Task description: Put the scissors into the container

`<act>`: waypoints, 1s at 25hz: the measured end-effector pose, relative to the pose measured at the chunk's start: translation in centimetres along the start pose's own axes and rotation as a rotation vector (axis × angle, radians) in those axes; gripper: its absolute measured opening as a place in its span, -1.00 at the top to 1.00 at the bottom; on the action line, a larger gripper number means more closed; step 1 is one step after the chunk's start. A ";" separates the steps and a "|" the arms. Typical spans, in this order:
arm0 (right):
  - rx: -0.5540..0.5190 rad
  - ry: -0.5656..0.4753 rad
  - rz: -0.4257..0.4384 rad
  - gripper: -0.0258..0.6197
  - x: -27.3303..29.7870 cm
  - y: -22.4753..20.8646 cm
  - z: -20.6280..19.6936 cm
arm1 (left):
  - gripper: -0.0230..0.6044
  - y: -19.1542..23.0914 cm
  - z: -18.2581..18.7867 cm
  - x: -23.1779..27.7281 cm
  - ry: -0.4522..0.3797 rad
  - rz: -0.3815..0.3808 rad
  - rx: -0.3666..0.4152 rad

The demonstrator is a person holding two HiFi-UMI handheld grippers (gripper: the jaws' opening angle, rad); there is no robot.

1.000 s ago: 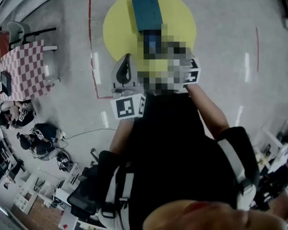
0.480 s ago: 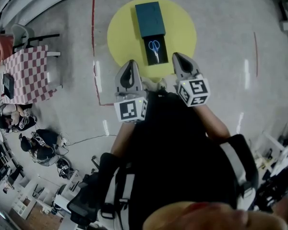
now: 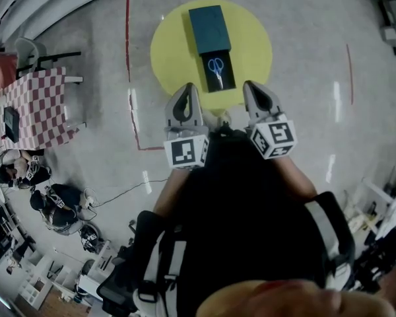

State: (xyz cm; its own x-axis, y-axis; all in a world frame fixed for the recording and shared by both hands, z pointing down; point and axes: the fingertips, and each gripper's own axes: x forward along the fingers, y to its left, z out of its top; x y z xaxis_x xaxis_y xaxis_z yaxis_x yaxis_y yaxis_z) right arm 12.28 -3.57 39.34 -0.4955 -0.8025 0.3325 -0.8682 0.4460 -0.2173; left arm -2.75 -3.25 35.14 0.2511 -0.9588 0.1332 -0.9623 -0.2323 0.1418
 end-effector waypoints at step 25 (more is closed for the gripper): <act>0.015 -0.009 -0.005 0.93 -1.6 3.2 -1.2 | 0.94 1.1 -0.1 -2.9 -0.010 -0.026 -0.016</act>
State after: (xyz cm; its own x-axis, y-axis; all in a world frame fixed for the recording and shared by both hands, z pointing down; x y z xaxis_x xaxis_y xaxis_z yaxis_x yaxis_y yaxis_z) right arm 10.28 -0.34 39.23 -0.4907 -0.8083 0.3255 -0.8702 0.4358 -0.2298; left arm -4.56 -0.73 35.01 0.2750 -0.9540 0.1196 -0.9535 -0.2547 0.1609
